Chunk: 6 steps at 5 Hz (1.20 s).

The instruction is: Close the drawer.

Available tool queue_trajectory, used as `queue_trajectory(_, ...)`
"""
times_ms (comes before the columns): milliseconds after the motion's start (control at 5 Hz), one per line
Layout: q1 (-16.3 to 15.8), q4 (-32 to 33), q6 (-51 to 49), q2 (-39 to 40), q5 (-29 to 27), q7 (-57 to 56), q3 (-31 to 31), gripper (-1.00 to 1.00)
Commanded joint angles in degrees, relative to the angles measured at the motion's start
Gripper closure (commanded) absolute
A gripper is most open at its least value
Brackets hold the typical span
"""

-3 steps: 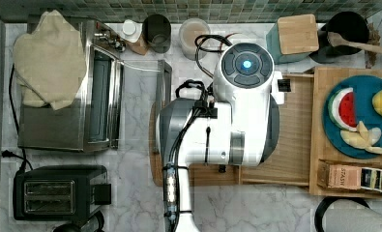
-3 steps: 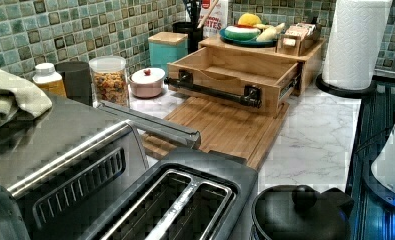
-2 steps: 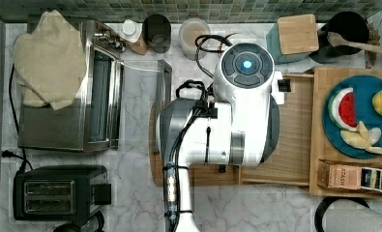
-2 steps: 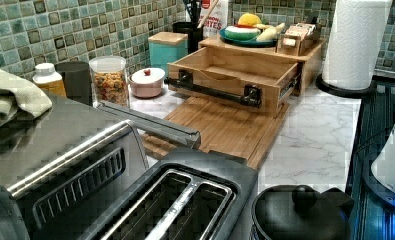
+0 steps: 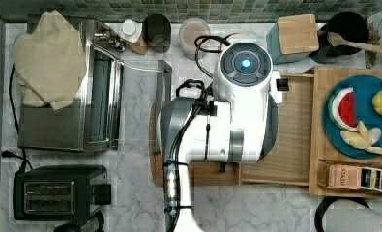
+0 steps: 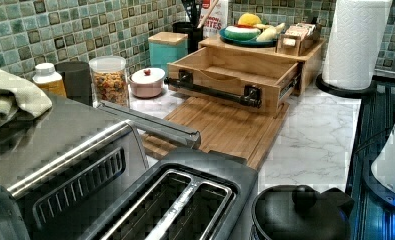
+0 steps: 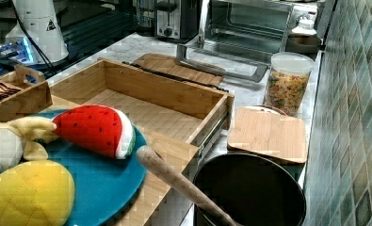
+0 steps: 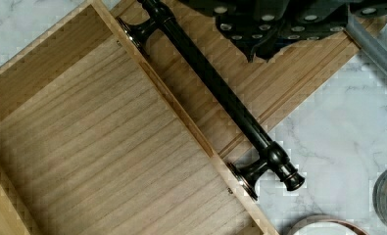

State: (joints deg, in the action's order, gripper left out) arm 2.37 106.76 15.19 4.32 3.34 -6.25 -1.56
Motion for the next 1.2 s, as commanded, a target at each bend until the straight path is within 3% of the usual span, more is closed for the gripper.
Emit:
queue_trajectory(200, 0.9, 7.3, 5.9, -2.3, -8.5, -22.2, 0.9, 1.00)
queue_trajectory(400, 0.2, 12.6, 11.5, -4.2, -8.8, -27.3, 0.8, 1.00)
queue_trajectory(1000, -1.9, 16.6, 20.7, 1.7, -2.4, -20.2, 1.5, 1.00)
queue_trajectory(1200, -0.6, 15.3, 20.2, 5.1, -7.3, -23.0, 1.6, 1.00)
